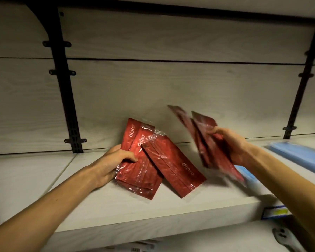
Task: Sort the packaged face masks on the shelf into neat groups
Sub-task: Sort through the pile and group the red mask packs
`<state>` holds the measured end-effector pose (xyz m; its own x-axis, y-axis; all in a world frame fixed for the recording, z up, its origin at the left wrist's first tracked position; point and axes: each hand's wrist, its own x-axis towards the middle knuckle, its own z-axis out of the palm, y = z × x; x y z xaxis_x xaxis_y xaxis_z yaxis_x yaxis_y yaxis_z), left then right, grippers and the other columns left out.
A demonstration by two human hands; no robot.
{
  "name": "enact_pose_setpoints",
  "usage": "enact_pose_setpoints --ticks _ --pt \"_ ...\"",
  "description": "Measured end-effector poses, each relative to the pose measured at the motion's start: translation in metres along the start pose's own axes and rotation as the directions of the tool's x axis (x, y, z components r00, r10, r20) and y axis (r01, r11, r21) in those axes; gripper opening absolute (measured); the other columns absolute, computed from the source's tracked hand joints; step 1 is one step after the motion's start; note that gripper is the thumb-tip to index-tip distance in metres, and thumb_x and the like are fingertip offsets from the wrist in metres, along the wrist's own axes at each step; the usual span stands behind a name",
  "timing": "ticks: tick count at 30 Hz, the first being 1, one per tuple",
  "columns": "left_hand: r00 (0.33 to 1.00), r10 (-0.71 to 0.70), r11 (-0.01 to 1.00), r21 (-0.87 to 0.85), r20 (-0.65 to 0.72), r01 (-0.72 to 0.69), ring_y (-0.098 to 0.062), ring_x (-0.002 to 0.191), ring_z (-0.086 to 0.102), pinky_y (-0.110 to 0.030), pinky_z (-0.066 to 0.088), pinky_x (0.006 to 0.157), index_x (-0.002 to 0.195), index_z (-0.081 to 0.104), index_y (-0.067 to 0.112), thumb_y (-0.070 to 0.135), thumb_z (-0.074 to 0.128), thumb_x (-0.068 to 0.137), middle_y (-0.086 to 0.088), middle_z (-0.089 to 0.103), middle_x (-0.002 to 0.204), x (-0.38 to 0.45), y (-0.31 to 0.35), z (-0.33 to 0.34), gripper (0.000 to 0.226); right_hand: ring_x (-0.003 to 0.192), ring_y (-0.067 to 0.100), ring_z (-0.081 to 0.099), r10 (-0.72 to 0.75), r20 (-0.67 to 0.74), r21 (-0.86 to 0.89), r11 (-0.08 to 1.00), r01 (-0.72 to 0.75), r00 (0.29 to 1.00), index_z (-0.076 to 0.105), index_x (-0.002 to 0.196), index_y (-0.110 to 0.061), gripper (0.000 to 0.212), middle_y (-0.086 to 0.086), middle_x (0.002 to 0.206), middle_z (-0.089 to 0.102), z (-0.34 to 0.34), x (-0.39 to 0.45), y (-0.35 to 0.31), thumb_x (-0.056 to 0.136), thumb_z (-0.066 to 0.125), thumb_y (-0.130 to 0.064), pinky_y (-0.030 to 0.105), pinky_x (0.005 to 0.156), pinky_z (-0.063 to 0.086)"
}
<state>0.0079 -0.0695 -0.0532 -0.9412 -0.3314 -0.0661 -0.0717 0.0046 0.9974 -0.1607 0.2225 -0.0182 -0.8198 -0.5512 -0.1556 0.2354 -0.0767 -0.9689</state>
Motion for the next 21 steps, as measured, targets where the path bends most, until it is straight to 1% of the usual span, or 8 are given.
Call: enact_pose_setpoints --ticks 3,6,9,12,14,16,18,21 --pt "1.000 0.007 1.000 -0.004 -0.010 -0.007 -0.035 0.095 0.072 -0.052 0.055 0.098 0.111 0.068 0.006 -0.008 0.063 0.082 -0.022 0.074 0.109 -0.001 -0.002 0.002 0.033 0.064 0.024 0.071 -0.018 -0.043 -0.258 0.966 0.006 0.999 0.072 0.101 -0.004 0.025 0.013 0.085 0.077 0.019 0.005 0.016 0.085 0.069 -0.023 0.029 0.060 0.060" --pt "1.000 0.018 1.000 -0.008 -0.022 -0.018 -0.035 0.100 0.074 -0.049 0.056 0.097 0.113 0.067 0.007 -0.008 0.066 0.083 -0.020 0.075 0.109 -0.004 -0.004 0.004 0.033 0.079 0.028 0.074 -0.054 -0.060 -0.366 0.930 0.028 0.997 0.069 0.113 0.003 0.035 0.017 0.096 0.077 0.031 0.008 0.025 0.089 0.071 -0.023 0.035 0.073 0.063" --pt "0.999 0.042 0.999 -0.030 -0.023 -0.042 -0.035 0.104 0.073 -0.047 0.057 0.096 0.119 0.065 0.006 -0.007 0.070 0.084 -0.018 0.075 0.111 -0.006 -0.005 0.006 0.038 0.091 0.033 0.073 0.001 -0.017 -0.382 0.924 -0.008 1.000 0.067 0.116 0.003 0.035 0.020 0.104 0.076 0.034 0.004 0.021 0.091 0.072 -0.021 0.040 0.080 0.062" --pt "0.998 0.058 0.997 -0.042 -0.017 -0.058 -0.032 0.101 0.074 -0.042 0.057 0.091 0.121 0.064 0.008 -0.005 0.073 0.083 -0.015 0.076 0.110 -0.008 -0.003 0.005 0.041 0.083 0.030 0.074 0.011 0.006 -0.377 0.926 -0.008 1.000 0.066 0.117 0.004 0.036 0.020 0.103 0.076 0.030 0.002 0.017 0.090 0.073 -0.019 0.036 0.072 0.063" --pt "0.998 0.057 0.997 -0.049 -0.025 -0.058 -0.032 0.100 0.075 -0.040 0.059 0.085 0.120 0.065 0.009 -0.004 0.072 0.083 -0.016 0.076 0.109 -0.009 0.001 0.003 0.040 0.088 0.032 0.073 0.030 0.032 -0.356 0.934 -0.016 0.999 0.064 0.119 0.003 0.038 0.022 0.109 0.074 0.024 0.002 0.013 0.089 0.072 -0.019 0.040 0.079 0.061" --pt "0.998 0.060 0.997 -0.054 -0.029 -0.061 -0.033 0.097 0.075 -0.038 0.061 0.079 0.117 0.066 0.009 -0.005 0.071 0.083 -0.017 0.076 0.109 -0.009 0.004 0.001 0.037 0.094 0.034 0.071 0.070 0.101 -0.339 0.940 -0.032 0.992 0.063 0.121 0.003 0.040 0.024 0.116 0.071 0.021 0.002 0.010 0.088 0.073 -0.017 0.043 0.087 0.060" --pt "0.998 0.052 0.997 -0.055 -0.024 -0.053 -0.033 0.096 0.075 -0.038 0.062 0.078 0.116 0.066 0.009 -0.005 0.070 0.083 -0.018 0.076 0.108 -0.010 0.005 0.002 0.035 0.091 0.032 0.073 0.098 0.163 -0.350 0.936 -0.036 0.982 0.065 0.119 0.003 0.039 0.022 0.114 0.073 0.022 0.005 0.012 0.085 0.075 -0.014 0.041 0.085 0.061" --pt "0.999 0.032 0.999 -0.026 -0.001 -0.032 -0.031 0.095 0.076 -0.038 0.061 0.079 0.118 0.065 0.009 -0.004 0.070 0.085 -0.017 0.077 0.107 -0.010 0.002 0.006 0.036 0.083 0.028 0.075 0.144 0.183 -0.376 0.924 -0.066 0.972 0.068 0.115 -0.001 0.037 0.018 0.108 0.075 0.028 0.010 0.020 0.082 0.077 -0.015 0.039 0.079 0.063"
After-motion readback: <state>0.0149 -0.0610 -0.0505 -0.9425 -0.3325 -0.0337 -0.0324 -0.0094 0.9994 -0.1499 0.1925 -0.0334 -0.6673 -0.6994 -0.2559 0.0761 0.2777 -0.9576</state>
